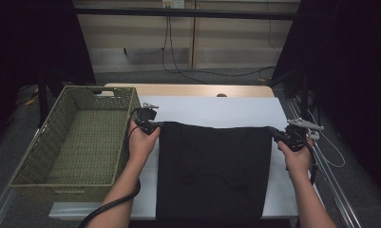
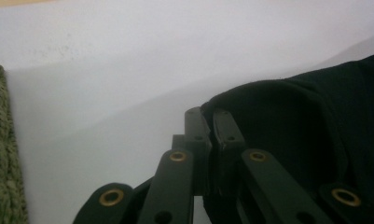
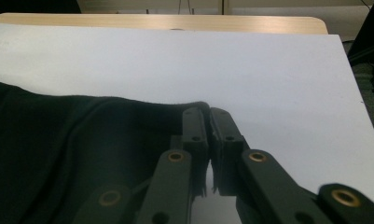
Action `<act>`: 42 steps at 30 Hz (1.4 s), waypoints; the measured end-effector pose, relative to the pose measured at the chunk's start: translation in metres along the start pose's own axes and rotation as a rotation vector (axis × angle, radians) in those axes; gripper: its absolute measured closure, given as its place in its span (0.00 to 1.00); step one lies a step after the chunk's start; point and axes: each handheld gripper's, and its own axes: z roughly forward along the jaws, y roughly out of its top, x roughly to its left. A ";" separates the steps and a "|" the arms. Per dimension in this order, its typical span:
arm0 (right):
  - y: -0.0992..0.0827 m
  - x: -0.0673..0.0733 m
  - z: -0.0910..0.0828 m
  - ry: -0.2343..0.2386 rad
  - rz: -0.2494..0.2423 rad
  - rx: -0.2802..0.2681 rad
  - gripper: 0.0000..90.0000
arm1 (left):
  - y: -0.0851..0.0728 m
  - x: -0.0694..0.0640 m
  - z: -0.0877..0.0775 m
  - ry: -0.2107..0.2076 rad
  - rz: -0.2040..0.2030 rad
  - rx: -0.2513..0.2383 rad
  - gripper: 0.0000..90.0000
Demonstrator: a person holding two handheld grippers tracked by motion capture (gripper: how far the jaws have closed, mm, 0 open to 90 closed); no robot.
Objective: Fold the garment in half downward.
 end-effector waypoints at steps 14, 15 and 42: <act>0.007 -0.005 0.014 -0.034 -0.013 0.014 0.97 | 0.012 0.005 0.012 0.026 0.014 -0.032 0.96; 0.008 -0.004 0.015 -0.034 -0.017 0.020 0.97 | 0.013 0.005 0.013 0.027 0.017 -0.036 0.96; 0.039 -0.007 0.055 -0.056 -0.067 0.041 0.99 | 0.032 0.030 0.024 0.072 -0.004 -0.044 0.96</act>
